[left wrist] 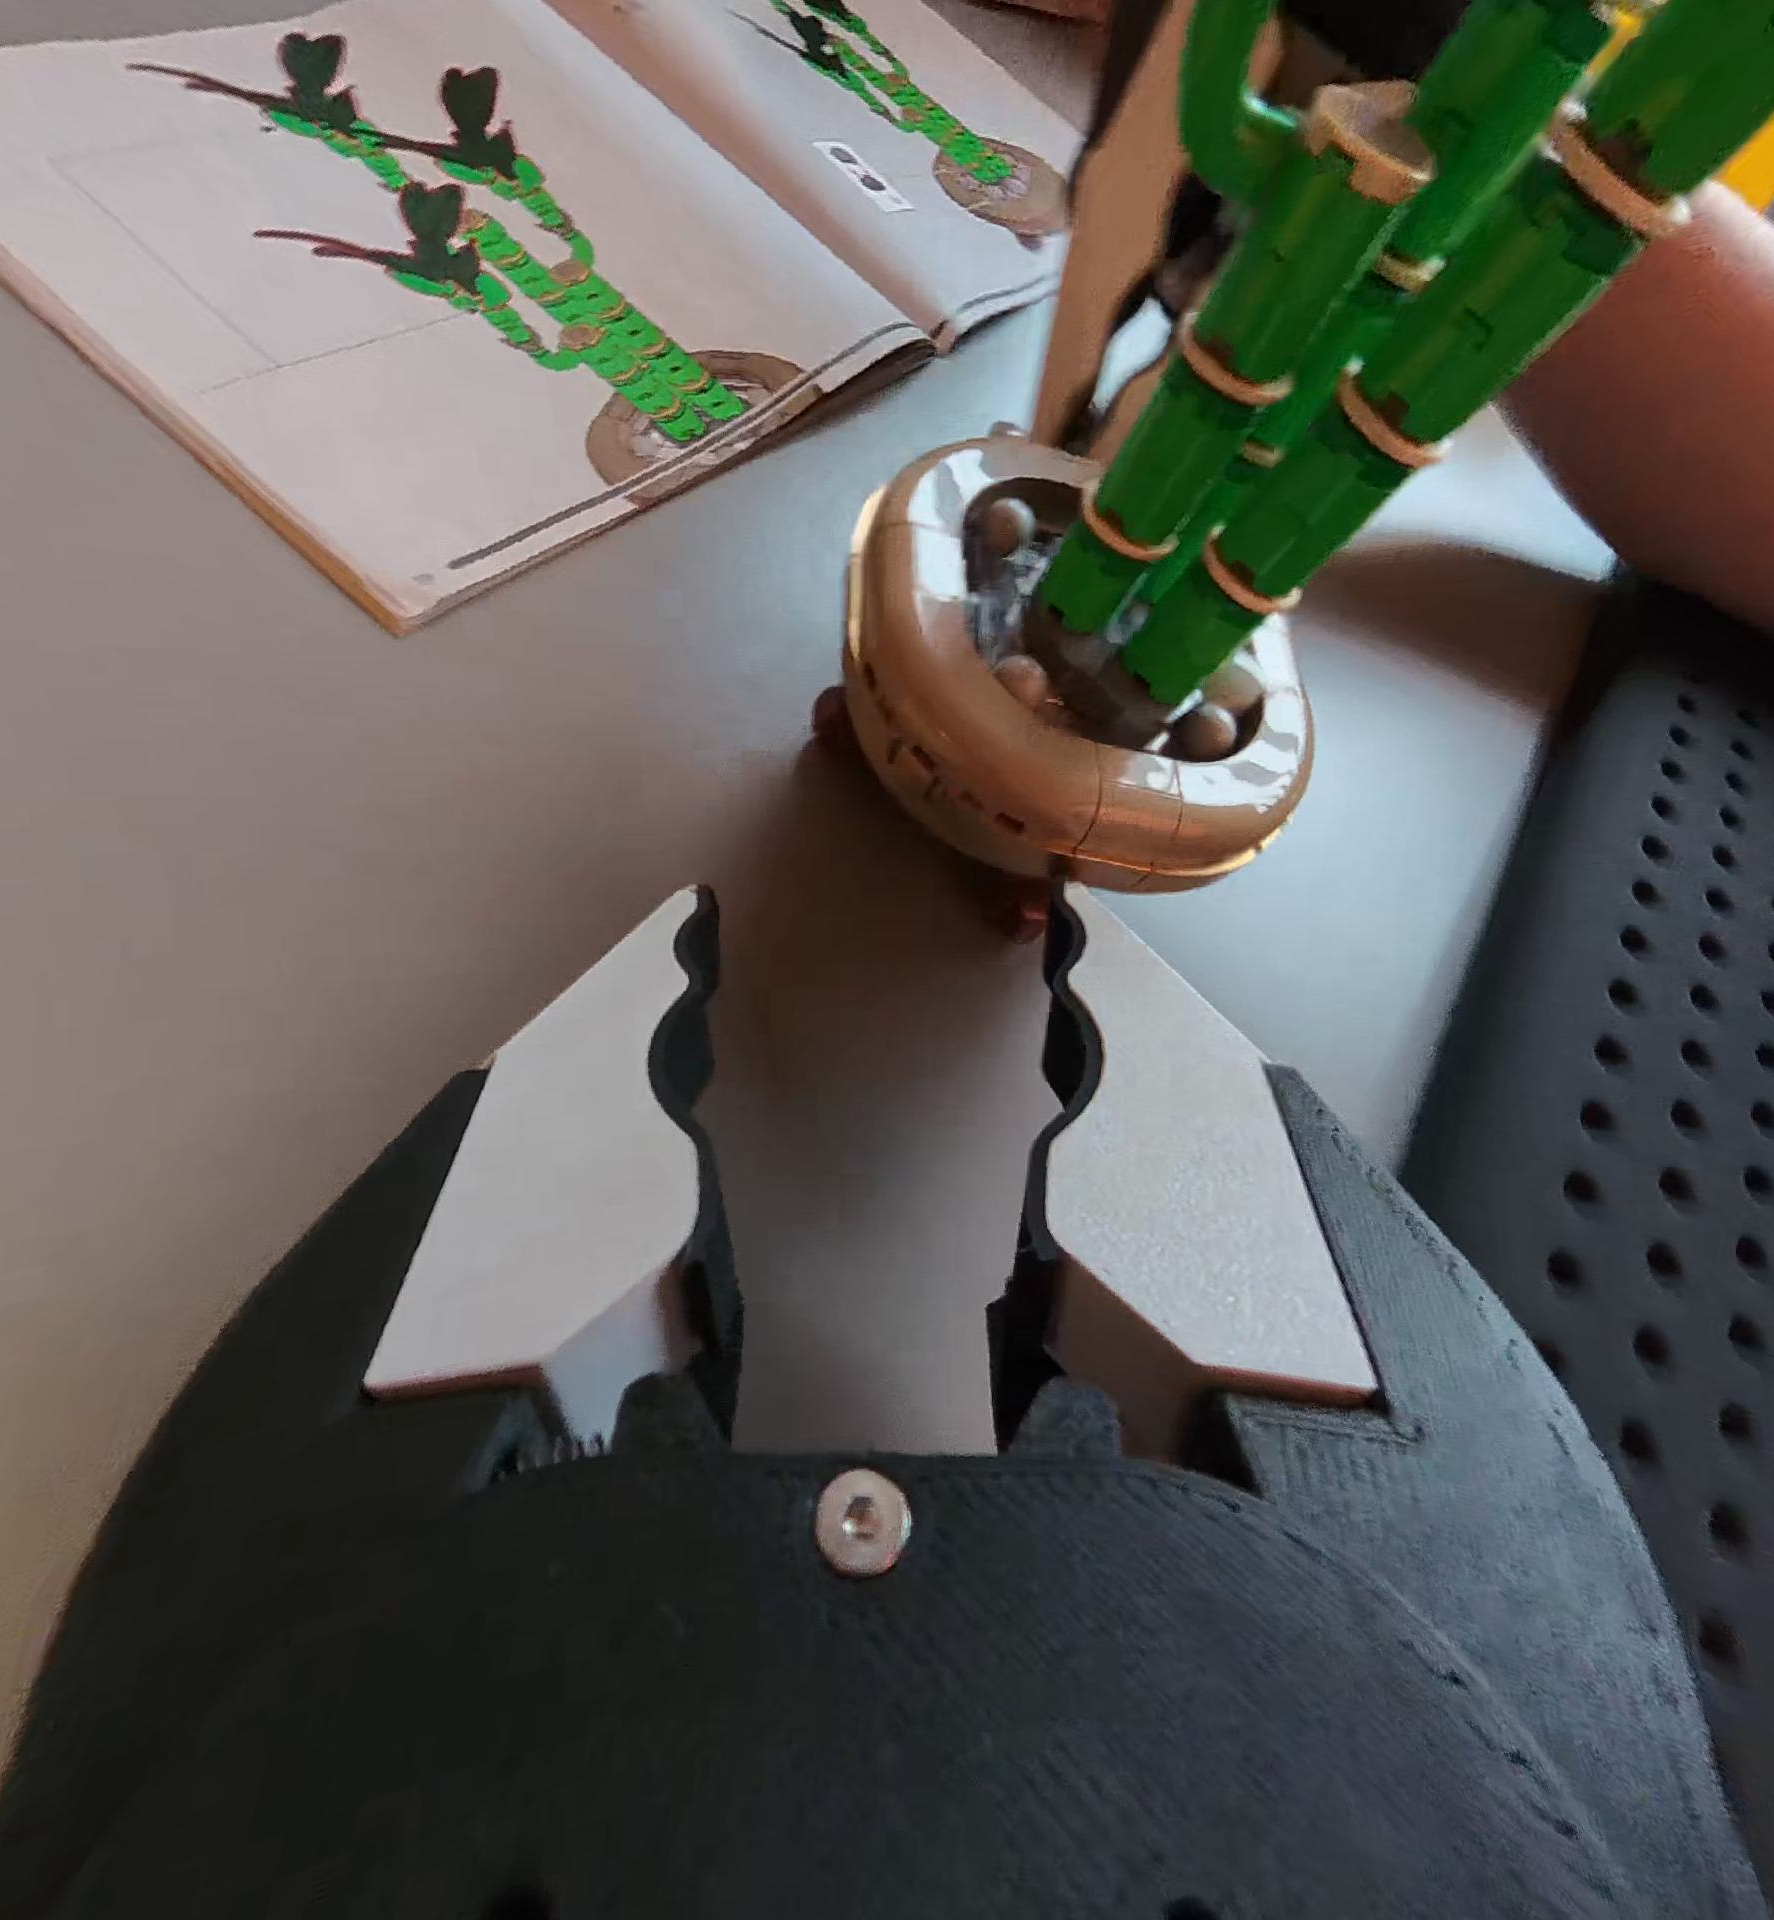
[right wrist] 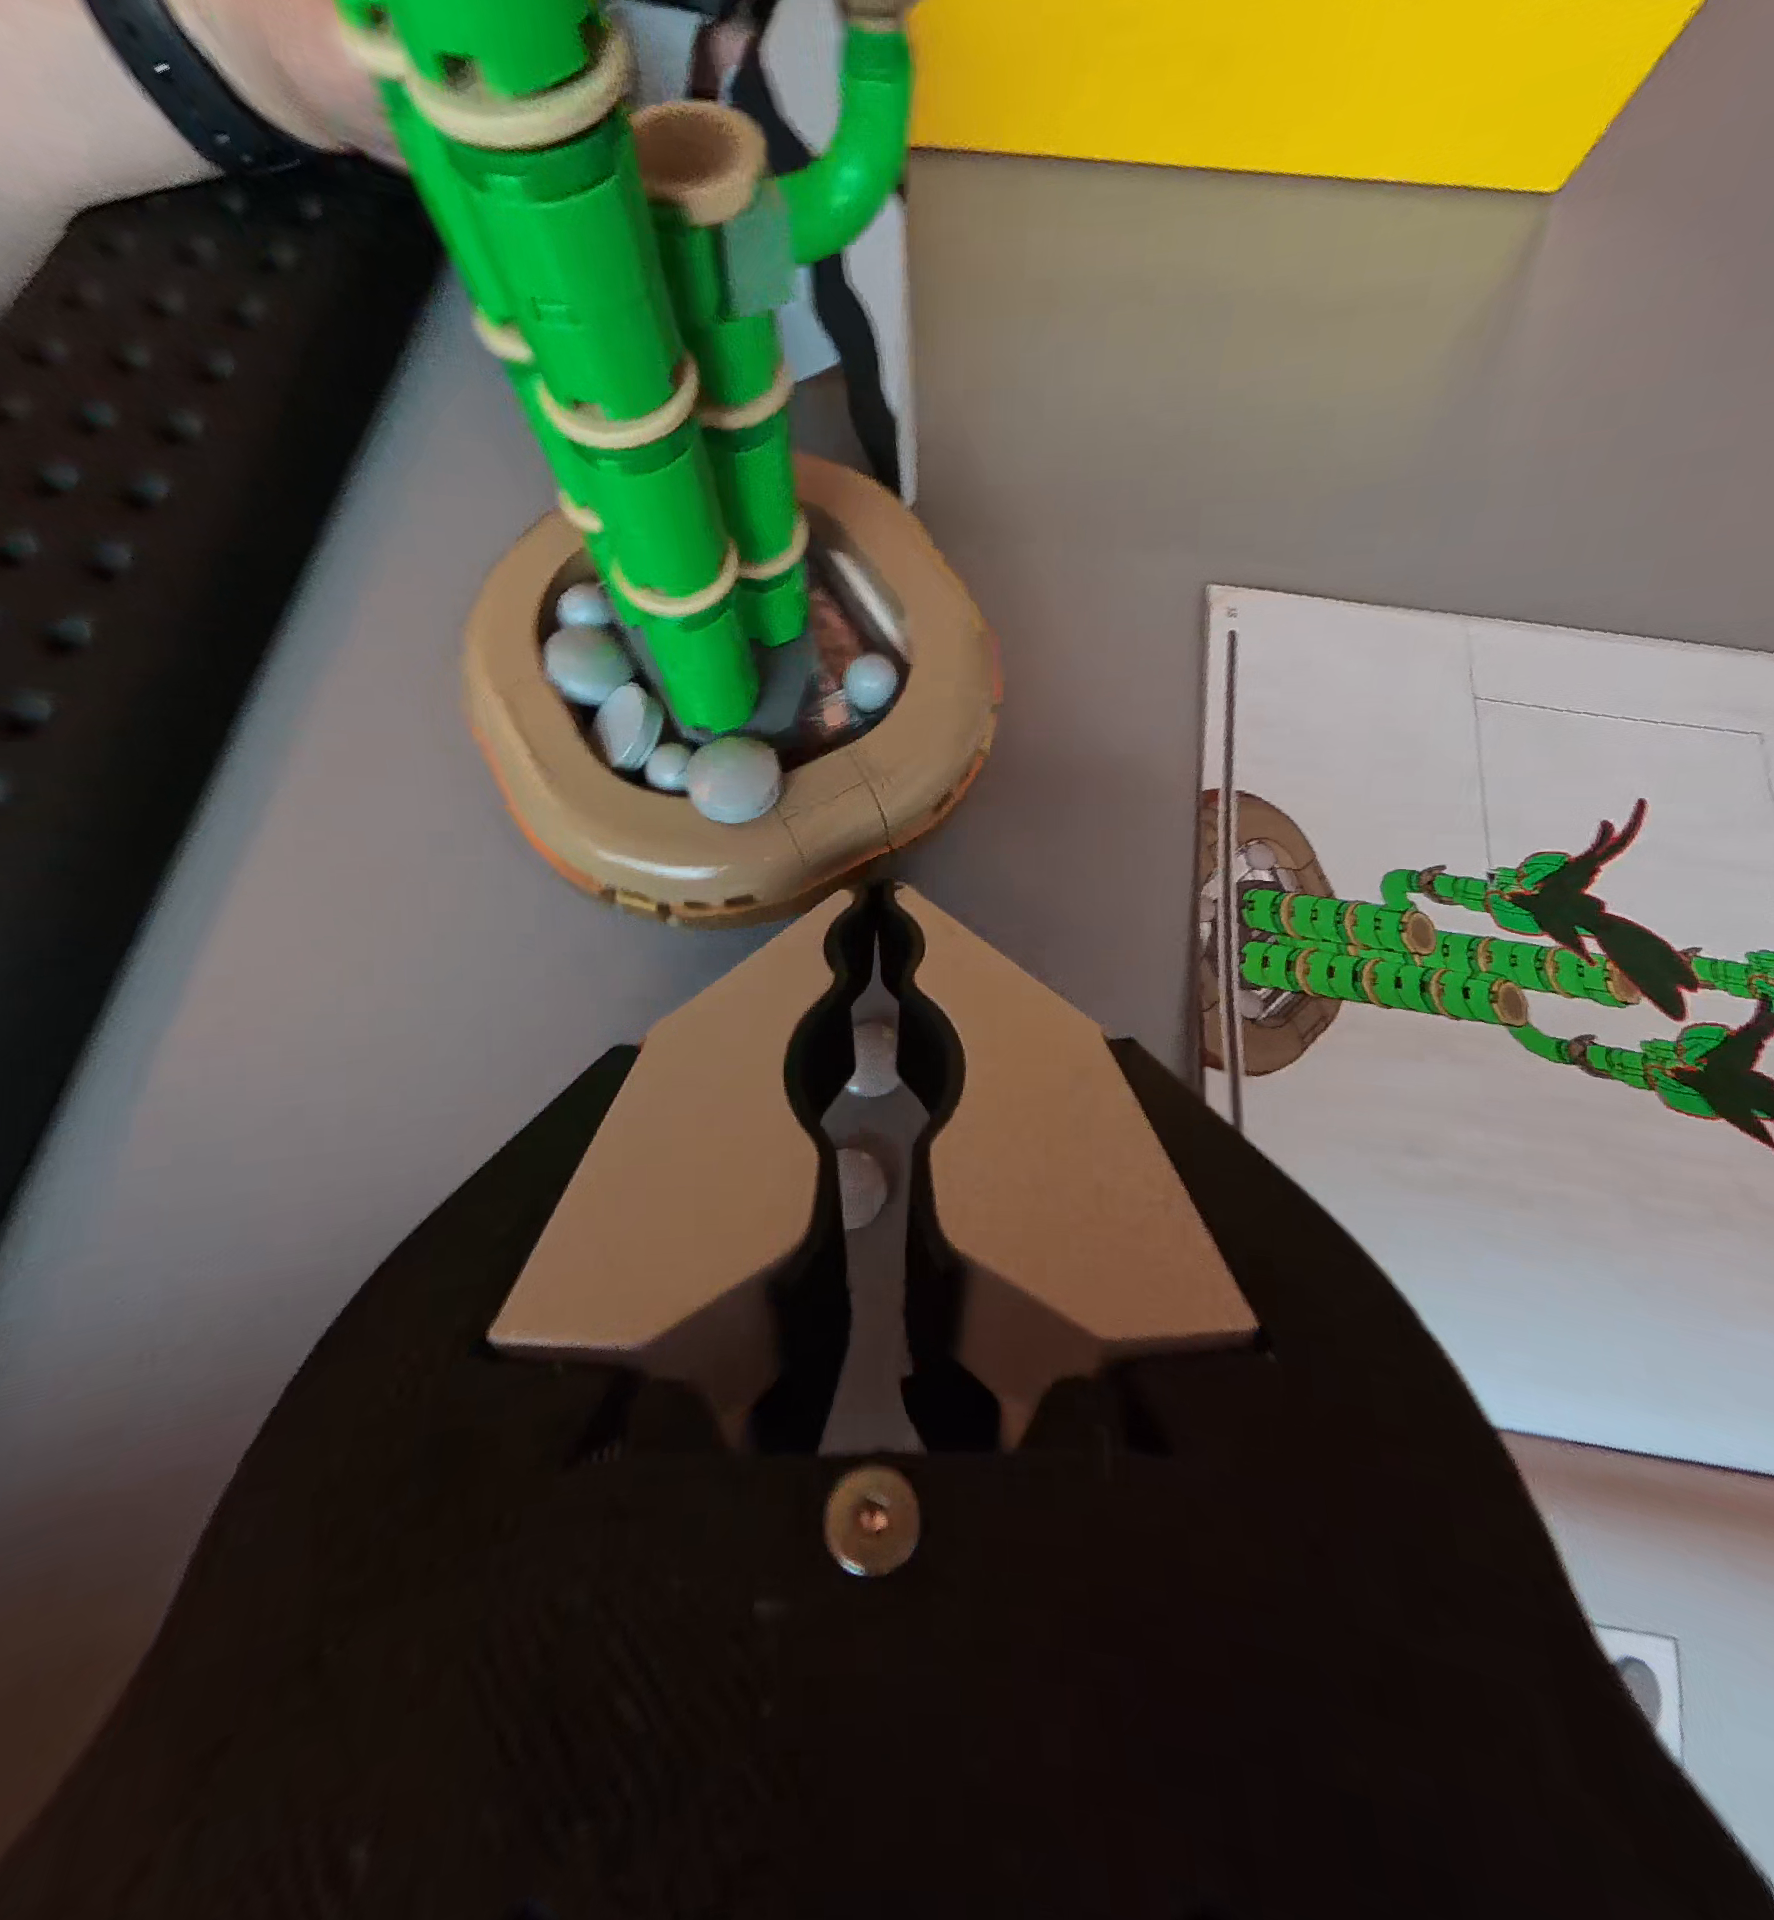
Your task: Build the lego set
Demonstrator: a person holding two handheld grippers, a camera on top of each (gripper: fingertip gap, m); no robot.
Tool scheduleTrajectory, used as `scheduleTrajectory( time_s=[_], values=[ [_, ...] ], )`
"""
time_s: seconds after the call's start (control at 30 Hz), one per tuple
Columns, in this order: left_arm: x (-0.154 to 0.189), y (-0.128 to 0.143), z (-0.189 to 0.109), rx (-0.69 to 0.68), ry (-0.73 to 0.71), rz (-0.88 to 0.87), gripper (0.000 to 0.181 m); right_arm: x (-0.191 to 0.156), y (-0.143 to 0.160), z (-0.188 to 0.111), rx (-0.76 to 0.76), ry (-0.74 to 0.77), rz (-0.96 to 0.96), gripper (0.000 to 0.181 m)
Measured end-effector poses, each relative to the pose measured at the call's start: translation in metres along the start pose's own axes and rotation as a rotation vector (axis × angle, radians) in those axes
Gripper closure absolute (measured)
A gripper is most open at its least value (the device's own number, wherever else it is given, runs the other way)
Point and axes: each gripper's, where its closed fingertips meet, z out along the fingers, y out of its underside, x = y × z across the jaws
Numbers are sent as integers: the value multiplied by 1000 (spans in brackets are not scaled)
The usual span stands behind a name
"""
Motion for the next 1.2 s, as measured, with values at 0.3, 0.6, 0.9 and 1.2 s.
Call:
scheduleTrajectory(
  time_s=[0.3, 0.6, 0.9, 1.2],
  values=[
    [-17, -8, -7, 52, -103, 52, 116, -20, -25, -33, 151, -118, -15, 181],
    [-15, -8, -7, 48, -90, 59, 118, -34, -22, -15, 97, -168, -40, 181],
    [-14, -8, -7, 46, -85, 63, 118, -28, -30, -11, 140, -119, -62, 181],
    [-13, -7, -6, 46, -83, 64, 118, -26, -34, -12, 163, -106, -55, 162]
  ],
)
